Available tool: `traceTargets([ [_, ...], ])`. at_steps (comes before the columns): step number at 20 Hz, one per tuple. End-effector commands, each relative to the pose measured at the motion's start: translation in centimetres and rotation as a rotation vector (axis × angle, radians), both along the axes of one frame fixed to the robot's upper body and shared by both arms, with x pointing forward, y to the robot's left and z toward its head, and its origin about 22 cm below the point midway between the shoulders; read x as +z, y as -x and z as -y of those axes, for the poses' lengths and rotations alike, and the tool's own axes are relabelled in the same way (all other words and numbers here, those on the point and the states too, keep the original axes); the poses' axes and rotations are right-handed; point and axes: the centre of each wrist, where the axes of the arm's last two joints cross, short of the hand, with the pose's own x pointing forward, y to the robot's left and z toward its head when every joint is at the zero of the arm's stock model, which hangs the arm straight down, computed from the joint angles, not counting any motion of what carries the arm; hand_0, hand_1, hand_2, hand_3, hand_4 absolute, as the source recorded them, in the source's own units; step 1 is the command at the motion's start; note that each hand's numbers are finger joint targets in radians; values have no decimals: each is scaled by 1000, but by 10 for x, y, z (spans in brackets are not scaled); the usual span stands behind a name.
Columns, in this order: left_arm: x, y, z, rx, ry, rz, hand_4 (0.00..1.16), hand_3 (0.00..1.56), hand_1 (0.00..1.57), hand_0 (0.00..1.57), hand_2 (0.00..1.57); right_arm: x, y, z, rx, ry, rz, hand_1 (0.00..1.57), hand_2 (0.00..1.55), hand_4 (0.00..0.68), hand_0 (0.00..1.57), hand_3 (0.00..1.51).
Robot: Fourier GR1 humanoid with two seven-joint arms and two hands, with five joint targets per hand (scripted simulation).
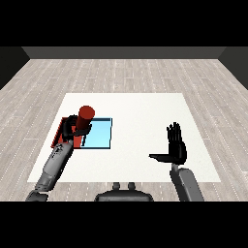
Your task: Pick the red can and put it in the red box
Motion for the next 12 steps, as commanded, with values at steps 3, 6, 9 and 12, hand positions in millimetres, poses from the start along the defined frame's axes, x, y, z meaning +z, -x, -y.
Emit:
traceTargets([
  [3, -24, -13, -67, 181, -137, -248, 1081, 1505, 1571, 1571, 1562, 2, -1, 21, -19, 0, -28, 0, 0, 0, 0, 0],
  [6, -36, -13, -96, 244, -201, -376, 1051, 1473, 1571, 1571, 1549, -22, -19, 13, -24, 18, -40, 0, 0, 0, 0, 0],
  [9, -51, -2, -122, 297, -249, -531, 1002, 1416, 1571, 1571, 1525, -29, -13, 9, -32, 10, -39, 0, 0, 0, 0, 0],
  [12, -55, -6, -133, 352, -279, -662, 891, 673, 940, 940, 849, -17, -22, 15, -39, 3, -20, 0, 0, 0, 0, 0],
])
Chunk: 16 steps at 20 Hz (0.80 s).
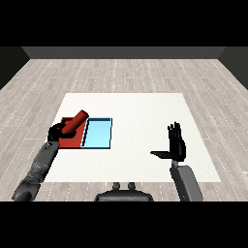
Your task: Pick the red can and put it in the red box
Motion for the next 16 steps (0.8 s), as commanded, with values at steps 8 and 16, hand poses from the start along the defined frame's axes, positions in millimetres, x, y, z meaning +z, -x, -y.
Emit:
traceTargets([
  [8, -47, 12, -1, -8, 22, -291, 517, 776, 879, 879, 925, -18, -21, 1, -29, 27, -26, 0, 0, 0, 0, 0],
  [16, -30, 11, -27, 33, 67, -231, 0, 0, 0, 0, 0, -25, -26, -2, -11, -4, 17, 0, 0, 0, 0, 0],
])
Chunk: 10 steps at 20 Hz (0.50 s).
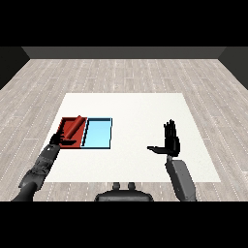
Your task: Pick the red can and put it in the red box
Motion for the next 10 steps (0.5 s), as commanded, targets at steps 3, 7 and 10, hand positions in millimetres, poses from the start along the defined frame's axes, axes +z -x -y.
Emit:
traceTargets([
  [3, 36, -30, 6, 15, 297, 488, 0, 0, 0, 0, 0, 2, 1, -4, 36, -3, 14, 0, 0, 0, 0, 0],
  [7, 48, -47, 32, -133, 516, 830, 0, 0, 0, 0, 0, 3, 1, 9, 54, -15, 25, 0, 0, 0, 0, 0],
  [10, 44, -54, 68, -225, 765, 1020, 0, 0, 0, 0, 0, -3, 2, 3, 59, 12, 14, 0, 0, 0, 0, 0],
])
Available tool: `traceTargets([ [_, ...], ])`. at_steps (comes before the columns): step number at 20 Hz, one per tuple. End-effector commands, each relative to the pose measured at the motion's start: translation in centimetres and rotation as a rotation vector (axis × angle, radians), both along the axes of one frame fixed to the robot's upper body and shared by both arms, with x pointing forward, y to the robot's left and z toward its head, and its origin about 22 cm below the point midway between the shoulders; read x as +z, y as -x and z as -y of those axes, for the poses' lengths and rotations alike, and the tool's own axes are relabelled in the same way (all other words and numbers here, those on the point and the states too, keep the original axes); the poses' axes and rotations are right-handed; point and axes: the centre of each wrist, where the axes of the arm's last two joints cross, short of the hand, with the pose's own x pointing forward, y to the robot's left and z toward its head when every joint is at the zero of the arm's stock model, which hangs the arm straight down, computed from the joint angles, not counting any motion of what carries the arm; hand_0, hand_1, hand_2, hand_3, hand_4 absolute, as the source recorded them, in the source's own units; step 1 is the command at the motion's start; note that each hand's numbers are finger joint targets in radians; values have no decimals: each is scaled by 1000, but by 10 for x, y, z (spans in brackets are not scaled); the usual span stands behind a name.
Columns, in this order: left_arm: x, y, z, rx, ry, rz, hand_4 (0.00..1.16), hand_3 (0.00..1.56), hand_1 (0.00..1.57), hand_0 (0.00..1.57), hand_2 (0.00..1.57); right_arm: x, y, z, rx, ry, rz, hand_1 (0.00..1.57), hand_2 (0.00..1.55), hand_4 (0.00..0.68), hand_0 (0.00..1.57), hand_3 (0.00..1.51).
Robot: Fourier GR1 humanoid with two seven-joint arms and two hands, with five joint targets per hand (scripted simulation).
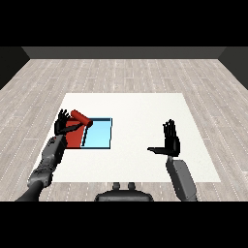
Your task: Pick the red can and put it in the red box
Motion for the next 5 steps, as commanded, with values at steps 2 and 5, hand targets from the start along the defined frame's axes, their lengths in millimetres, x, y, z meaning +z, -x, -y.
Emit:
traceTargets([
  [2, -2, -12, 69, -167, 269, 380, 0, 0, 0, 0, 0, -1, 4, 16, -4, 39, 0, 0, 0, 0, 0, 0],
  [5, -29, 16, 90, -237, 282, 395, 0, 0, 0, 0, 0, 0, 0, 18, 24, 38, 28, 0, 0, 0, 0, 0],
])
